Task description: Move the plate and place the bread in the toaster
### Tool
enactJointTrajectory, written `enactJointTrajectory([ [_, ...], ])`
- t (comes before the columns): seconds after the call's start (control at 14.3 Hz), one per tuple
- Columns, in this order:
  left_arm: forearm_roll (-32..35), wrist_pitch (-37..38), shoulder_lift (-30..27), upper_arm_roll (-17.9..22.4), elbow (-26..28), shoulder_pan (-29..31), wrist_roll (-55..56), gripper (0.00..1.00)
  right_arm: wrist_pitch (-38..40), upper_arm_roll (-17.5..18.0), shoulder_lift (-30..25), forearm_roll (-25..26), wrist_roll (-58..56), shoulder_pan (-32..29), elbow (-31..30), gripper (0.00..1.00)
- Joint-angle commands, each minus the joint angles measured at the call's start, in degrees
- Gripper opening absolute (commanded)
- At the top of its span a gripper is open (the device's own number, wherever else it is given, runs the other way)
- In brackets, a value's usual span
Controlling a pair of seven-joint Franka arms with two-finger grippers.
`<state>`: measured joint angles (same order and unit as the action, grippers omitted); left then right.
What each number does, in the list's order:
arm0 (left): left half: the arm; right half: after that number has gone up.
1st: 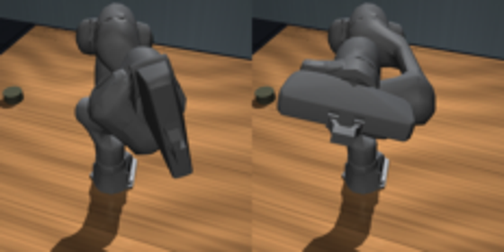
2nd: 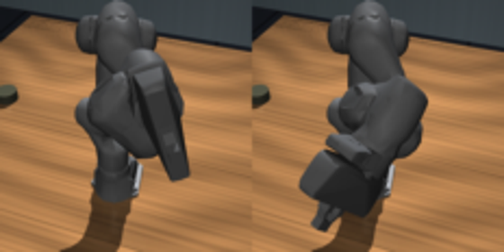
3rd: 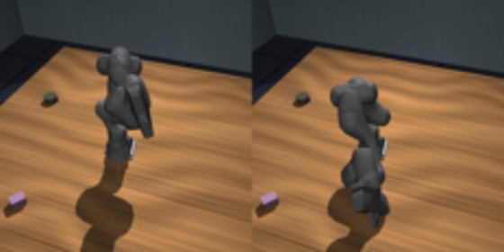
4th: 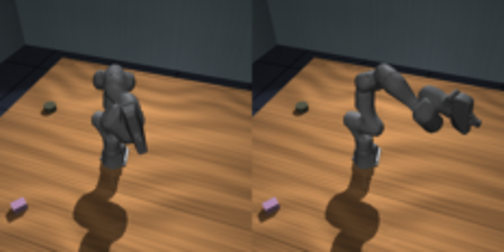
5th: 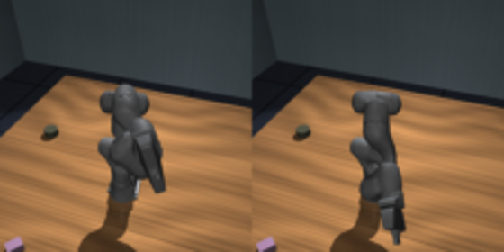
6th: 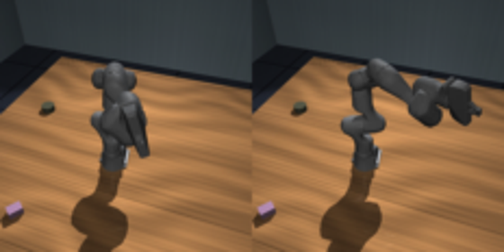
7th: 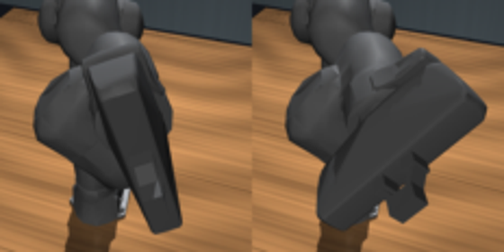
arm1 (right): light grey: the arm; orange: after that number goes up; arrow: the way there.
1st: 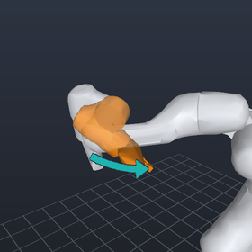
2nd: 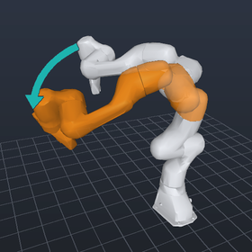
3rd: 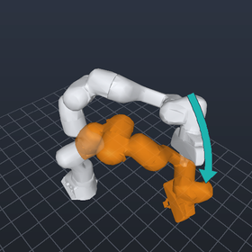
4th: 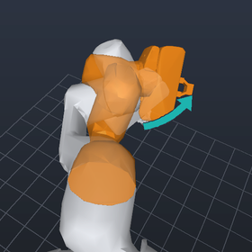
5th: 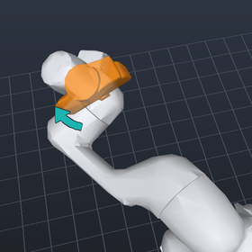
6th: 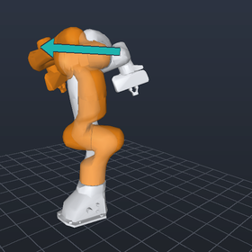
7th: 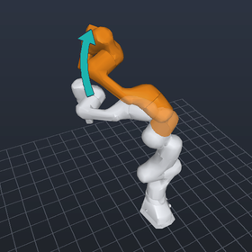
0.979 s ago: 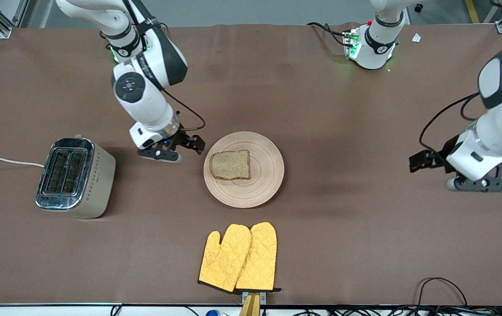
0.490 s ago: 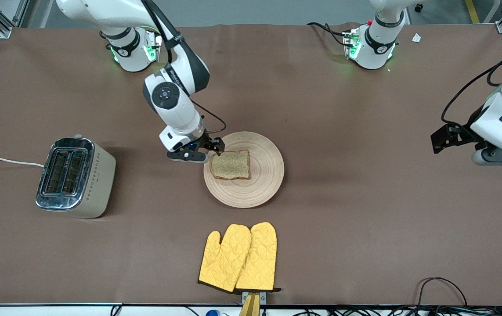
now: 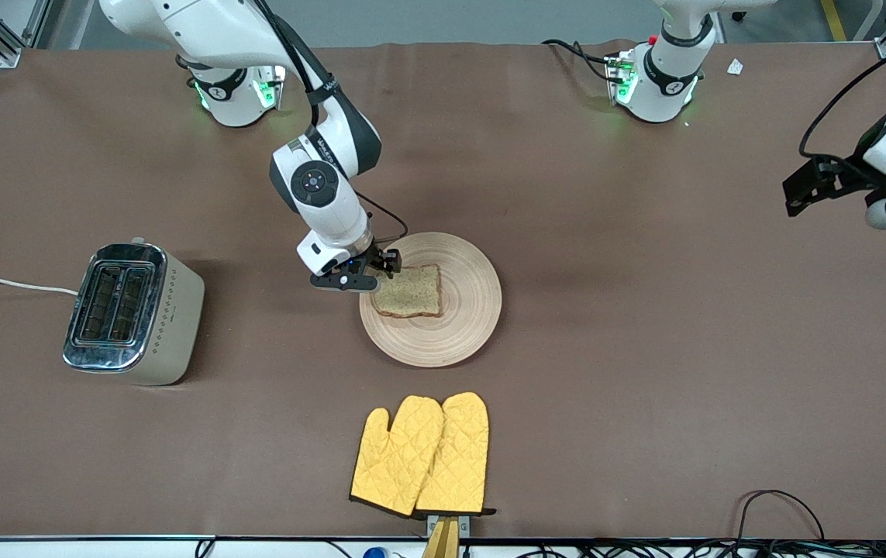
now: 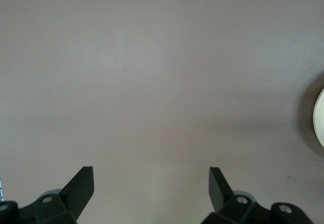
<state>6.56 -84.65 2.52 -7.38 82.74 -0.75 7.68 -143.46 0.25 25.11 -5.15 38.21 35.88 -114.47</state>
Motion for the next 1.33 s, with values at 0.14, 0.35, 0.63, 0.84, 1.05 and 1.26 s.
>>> enactJointTrajectory([
  [0.14, -1.64, 0.54, -4.97, 1.40, 5.40, -0.13, -0.91, 1.00, 0.28, -0.43, 2.57, 1.19, 1.51, 0.50, 3.37, 0.68],
  [0.35, -1.64, 2.55, -5.50, 1.49, 5.41, 0.56, -0.74, 1.00, 0.46, -0.43, 4.06, 1.11, 1.96, 0.50, 4.87, 0.65],
  [0.63, -1.64, 3.27, -5.50, 1.31, 4.88, 1.10, -0.74, 1.00, 0.37, -0.43, 5.82, 1.11, 2.92, 0.59, 6.09, 0.60],
  [0.84, -1.99, 3.27, -5.33, 1.40, 4.88, 1.36, -0.74, 1.00, 0.20, -0.43, 7.05, 1.11, 3.01, 1.21, 6.71, 0.58],
  [1.05, -2.87, 3.18, -4.89, 1.49, 4.71, 1.45, -0.56, 1.00, 0.11, -0.43, 7.32, 1.11, 3.45, 1.21, 6.80, 0.49],
  [1.26, -3.04, 2.83, -4.63, 1.57, 4.71, 3.37, -0.82, 1.00, 0.02, -0.43, 7.41, 1.19, 3.45, 1.30, 6.80, 0.38],
])
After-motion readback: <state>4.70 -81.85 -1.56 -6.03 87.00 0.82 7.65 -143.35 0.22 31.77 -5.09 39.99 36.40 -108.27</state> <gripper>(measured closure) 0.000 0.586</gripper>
